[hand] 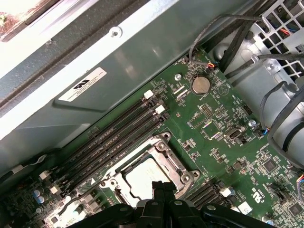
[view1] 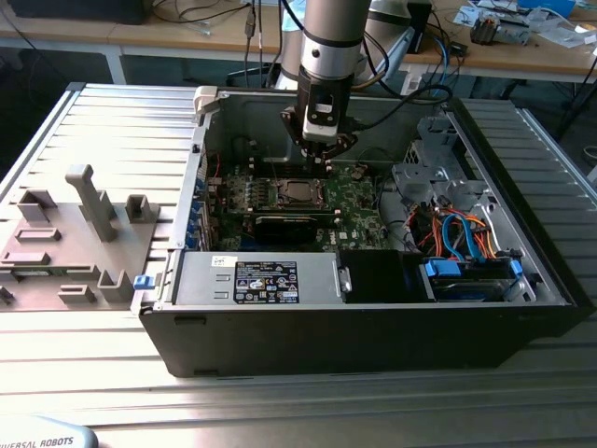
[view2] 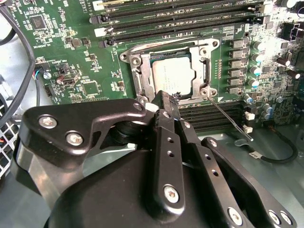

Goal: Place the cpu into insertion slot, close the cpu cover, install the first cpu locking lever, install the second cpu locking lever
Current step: 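Install the first cpu locking lever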

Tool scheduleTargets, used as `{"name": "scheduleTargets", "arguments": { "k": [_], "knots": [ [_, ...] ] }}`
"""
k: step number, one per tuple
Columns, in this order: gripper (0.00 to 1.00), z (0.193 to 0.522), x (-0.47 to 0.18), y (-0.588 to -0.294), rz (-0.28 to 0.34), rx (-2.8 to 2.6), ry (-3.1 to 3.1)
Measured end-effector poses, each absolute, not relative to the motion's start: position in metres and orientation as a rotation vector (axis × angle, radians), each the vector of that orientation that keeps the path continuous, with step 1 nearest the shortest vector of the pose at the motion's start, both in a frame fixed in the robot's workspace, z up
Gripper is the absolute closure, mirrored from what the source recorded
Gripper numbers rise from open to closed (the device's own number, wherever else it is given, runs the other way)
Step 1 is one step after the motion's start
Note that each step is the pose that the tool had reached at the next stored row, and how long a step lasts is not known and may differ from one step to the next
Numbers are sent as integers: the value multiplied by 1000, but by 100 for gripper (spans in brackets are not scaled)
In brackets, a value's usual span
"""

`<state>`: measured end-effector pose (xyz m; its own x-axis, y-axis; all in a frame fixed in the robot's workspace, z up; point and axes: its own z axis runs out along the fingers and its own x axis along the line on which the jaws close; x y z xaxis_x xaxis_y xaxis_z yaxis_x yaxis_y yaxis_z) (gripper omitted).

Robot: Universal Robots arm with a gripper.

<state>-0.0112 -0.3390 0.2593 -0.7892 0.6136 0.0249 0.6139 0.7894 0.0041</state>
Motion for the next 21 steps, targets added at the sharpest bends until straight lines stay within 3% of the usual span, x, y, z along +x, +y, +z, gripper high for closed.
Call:
{"name": "scheduleTargets", "arguments": {
  "k": [21],
  "knots": [
    [89,259,-11,-339,-18,-993,-2957]
  ]
}}
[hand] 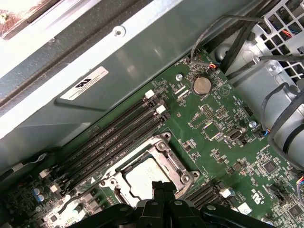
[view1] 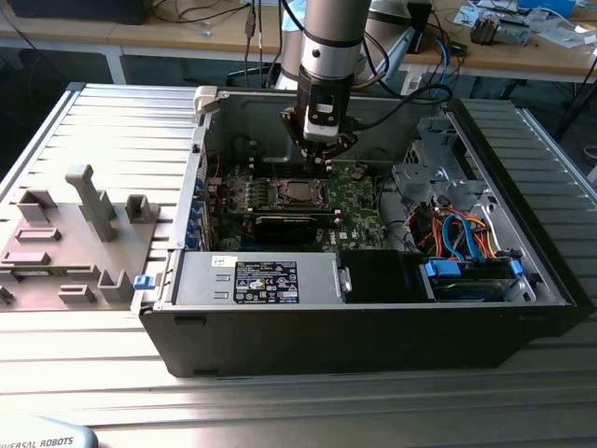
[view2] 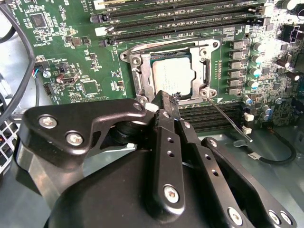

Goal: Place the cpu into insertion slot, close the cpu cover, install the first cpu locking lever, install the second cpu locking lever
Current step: 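Install the first cpu locking lever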

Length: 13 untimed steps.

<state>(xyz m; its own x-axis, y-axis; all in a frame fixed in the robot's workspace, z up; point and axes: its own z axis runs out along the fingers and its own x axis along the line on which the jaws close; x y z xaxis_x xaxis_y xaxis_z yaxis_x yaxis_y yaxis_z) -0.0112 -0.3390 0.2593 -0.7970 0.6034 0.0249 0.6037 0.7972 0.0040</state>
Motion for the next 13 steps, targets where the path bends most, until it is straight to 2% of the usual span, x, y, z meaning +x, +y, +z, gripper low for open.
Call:
{"name": "scheduleTargets", "arguments": {
  "k": [13],
  "knots": [
    [89,259,-11,-339,-18,-975,-2963]
  ]
}}
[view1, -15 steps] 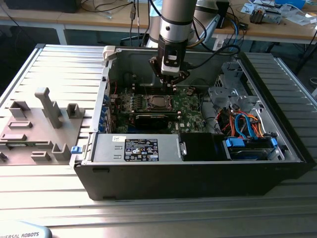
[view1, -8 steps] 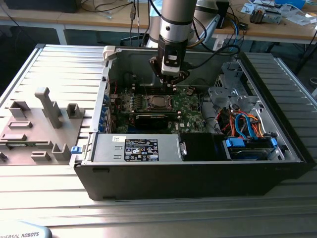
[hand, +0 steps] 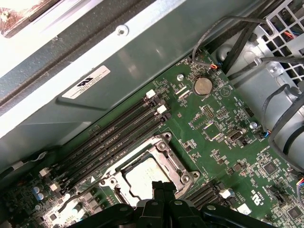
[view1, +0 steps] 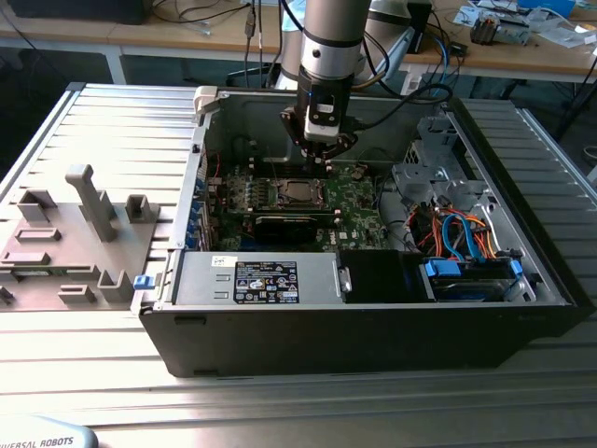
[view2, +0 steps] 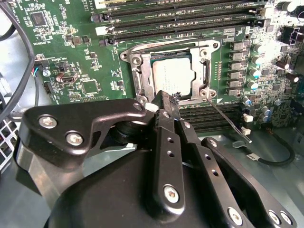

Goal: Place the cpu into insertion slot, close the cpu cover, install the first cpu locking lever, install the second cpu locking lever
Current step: 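Install the first cpu locking lever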

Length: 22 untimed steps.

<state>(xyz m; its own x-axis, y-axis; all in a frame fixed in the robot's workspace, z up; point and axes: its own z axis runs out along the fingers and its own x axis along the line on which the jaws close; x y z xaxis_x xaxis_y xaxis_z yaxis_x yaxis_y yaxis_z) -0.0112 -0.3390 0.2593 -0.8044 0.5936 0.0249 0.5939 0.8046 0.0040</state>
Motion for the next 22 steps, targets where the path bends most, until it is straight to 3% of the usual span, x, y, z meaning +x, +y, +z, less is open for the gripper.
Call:
{"name": "scheduleTargets", "arguments": {
  "k": [22],
  "knots": [
    [89,259,-11,-339,-18,-935,-2976]
  ]
}}
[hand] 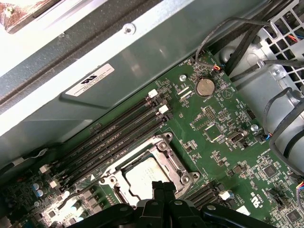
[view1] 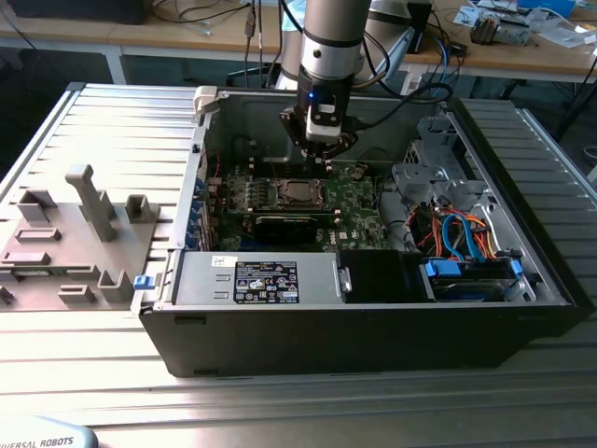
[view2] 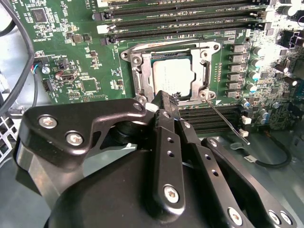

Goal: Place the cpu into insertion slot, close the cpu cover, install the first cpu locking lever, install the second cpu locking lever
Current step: 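Install the first cpu locking lever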

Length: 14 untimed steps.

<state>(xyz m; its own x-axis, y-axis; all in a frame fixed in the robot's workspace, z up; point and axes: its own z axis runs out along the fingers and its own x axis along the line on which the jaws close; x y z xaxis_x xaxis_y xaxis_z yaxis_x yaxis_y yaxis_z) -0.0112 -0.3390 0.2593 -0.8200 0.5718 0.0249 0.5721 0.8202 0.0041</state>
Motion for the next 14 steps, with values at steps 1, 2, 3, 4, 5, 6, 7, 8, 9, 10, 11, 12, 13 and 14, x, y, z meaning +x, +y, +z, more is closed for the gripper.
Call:
{"name": "scheduleTargets", "arguments": {
  "k": [1,2,3,4,5,6,7,8,9,10,11,12,13,14],
  "knots": [
    [89,259,-11,-339,-18,-927,-2978],
    [89,259,-11,-339,-18,-927,-2978],
    [89,259,-11,-339,-18,-926,-2978],
    [89,259,-11,-339,-17,-924,-2979],
    [89,259,-11,-339,-17,-920,-2980],
    [89,259,-11,-339,-17,-917,-2981],
    [89,259,-11,-339,-17,-916,-2981],
    [89,259,-11,-339,-17,-916,-2981],
    [89,259,-11,-339,-17,-911,-2983],
    [89,259,-11,-339,-17,-905,-2985],
    [89,259,-11,-339,-17,-904,-2985],
    [89,259,-11,-339,-17,-904,-2985],
    [89,259,-11,-339,-17,-903,-2985],
    [89,259,-11,-339,-17,-903,-2985]
  ]
}}
